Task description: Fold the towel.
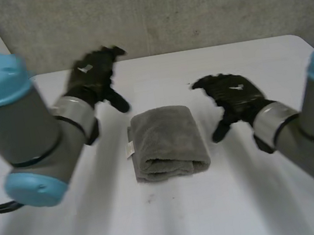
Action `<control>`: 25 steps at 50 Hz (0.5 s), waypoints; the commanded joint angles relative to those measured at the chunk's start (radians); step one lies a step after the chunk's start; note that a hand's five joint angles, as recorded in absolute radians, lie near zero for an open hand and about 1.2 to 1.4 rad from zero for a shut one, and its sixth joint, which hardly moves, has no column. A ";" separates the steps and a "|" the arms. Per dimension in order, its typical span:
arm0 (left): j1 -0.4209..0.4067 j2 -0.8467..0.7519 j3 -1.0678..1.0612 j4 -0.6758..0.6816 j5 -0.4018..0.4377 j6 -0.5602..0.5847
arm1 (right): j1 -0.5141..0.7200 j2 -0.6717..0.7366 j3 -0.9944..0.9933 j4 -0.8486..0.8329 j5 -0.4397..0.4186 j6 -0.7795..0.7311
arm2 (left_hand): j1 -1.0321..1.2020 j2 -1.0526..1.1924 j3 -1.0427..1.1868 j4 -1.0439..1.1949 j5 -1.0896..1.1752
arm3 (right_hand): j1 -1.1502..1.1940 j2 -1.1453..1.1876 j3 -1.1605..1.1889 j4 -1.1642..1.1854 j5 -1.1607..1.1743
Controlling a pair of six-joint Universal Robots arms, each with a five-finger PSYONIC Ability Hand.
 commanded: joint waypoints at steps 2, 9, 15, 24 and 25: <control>-0.115 -0.236 0.148 -0.135 -0.010 -0.103 | -0.114 -0.004 0.026 0.063 -0.026 0.051 | 0.022 0.026 0.024 0.025 0.023 | -0.010 0.004 0.004 -0.004 -0.054; -0.115 -0.296 0.132 -0.161 -0.084 -0.099 | -0.103 0.027 -0.024 0.065 -0.072 0.052 | 0.019 0.023 0.021 0.022 0.021 | -0.010 0.004 0.004 -0.004 -0.054; -0.092 -0.292 0.053 -0.153 -0.182 -0.091 | 0.013 0.122 -0.121 0.066 -0.119 0.058 | -0.007 -0.004 -0.005 -0.004 -0.006 | -0.010 0.004 0.004 -0.004 -0.054; -0.084 -0.278 -0.030 -0.144 -0.200 -0.089 | 0.115 0.330 -0.297 0.156 -0.112 0.048 | -0.034 -0.030 -0.032 -0.031 -0.032 | -0.010 0.004 0.004 -0.004 -0.054; -0.083 -0.278 -0.039 -0.140 -0.202 -0.091 | 0.115 0.331 -0.298 0.157 -0.112 0.048 | -0.037 -0.033 -0.035 -0.034 -0.035 | -0.010 0.004 0.004 -0.004 -0.054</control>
